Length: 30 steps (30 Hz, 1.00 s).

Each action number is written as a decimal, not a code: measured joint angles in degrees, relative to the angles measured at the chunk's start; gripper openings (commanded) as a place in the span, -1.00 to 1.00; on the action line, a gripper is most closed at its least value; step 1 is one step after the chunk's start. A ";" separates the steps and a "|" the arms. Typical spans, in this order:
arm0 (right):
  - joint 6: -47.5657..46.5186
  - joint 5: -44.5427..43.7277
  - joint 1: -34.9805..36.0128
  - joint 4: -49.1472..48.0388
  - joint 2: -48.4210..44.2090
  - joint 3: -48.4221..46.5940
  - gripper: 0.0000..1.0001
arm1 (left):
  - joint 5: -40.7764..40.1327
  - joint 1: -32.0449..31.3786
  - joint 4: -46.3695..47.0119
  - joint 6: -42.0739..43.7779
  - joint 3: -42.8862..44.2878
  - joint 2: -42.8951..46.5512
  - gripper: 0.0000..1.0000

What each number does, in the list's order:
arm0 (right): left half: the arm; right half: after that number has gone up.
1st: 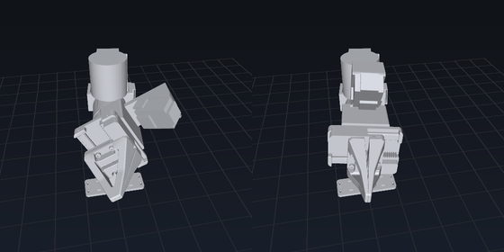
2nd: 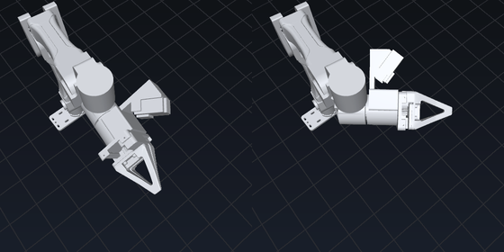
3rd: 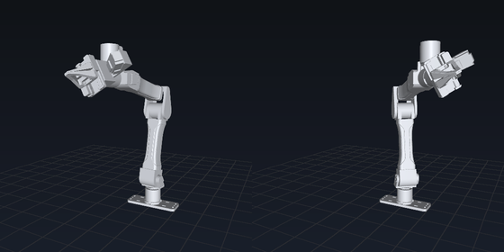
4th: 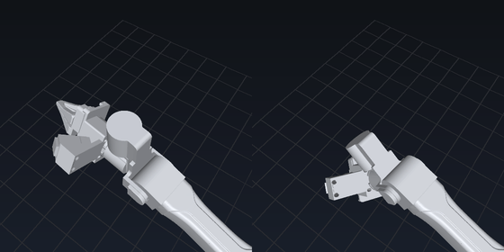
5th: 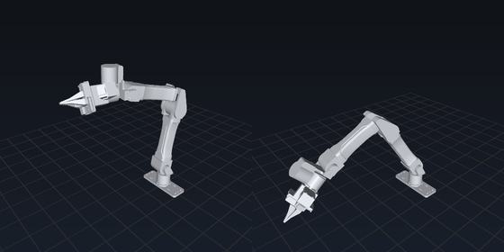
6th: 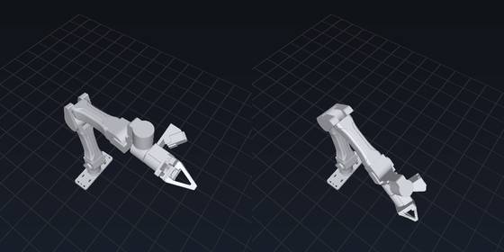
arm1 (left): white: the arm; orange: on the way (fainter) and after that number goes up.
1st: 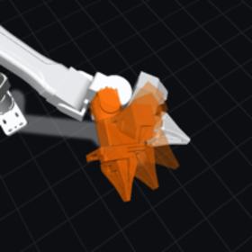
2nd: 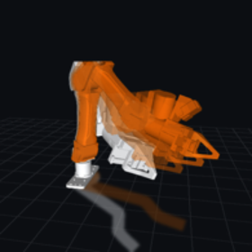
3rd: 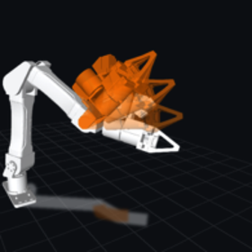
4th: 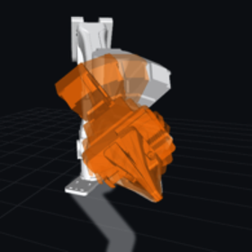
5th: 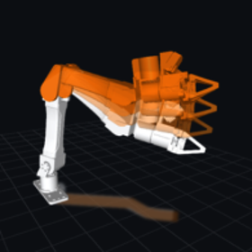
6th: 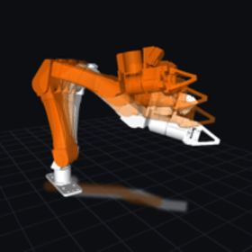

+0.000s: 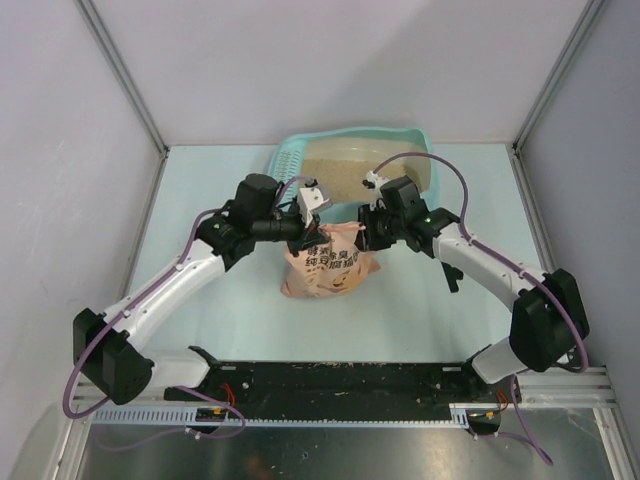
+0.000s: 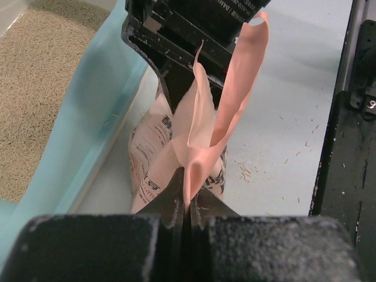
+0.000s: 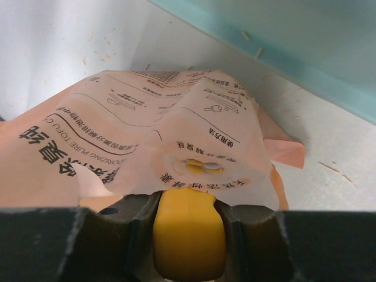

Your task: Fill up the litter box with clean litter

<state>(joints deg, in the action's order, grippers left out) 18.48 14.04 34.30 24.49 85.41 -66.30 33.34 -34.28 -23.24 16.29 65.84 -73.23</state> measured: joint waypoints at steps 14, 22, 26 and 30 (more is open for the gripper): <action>12.31 29.14 -7.26 -13.14 7.63 3.17 -1.00 | -2.67 0.20 0.55 0.24 -0.79 0.00 -1.00; 26.45 40.79 -13.53 -23.26 8.57 3.43 -1.00 | -3.41 0.22 -0.31 1.53 -0.15 0.09 -1.00; 29.49 44.74 -18.03 -25.00 8.57 3.43 -1.00 | -3.58 0.20 -2.03 2.49 1.42 0.11 -1.00; 30.27 48.92 -23.08 -25.16 8.55 3.43 -1.00 | -3.34 0.07 -4.83 3.56 3.65 -0.28 -1.00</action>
<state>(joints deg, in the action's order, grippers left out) 48.75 62.96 11.22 -0.67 93.95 -62.87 30.00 -34.22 -28.08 19.86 69.49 -73.52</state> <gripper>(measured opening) 0.318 0.026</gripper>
